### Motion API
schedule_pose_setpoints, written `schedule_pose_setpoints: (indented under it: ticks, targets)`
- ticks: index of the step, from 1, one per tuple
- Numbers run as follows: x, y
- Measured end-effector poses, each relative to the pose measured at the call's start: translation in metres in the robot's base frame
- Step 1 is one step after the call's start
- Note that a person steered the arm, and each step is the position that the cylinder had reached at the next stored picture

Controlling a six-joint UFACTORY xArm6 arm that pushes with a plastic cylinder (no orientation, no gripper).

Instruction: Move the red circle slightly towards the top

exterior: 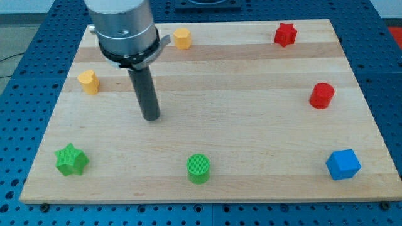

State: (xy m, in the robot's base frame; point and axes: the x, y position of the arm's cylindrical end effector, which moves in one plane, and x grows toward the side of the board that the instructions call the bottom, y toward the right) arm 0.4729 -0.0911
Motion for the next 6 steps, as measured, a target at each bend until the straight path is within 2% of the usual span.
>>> schedule_pose_setpoints:
  ticks: [4,6]
  targets:
    - [0.006,0.298]
    - [-0.05,0.317]
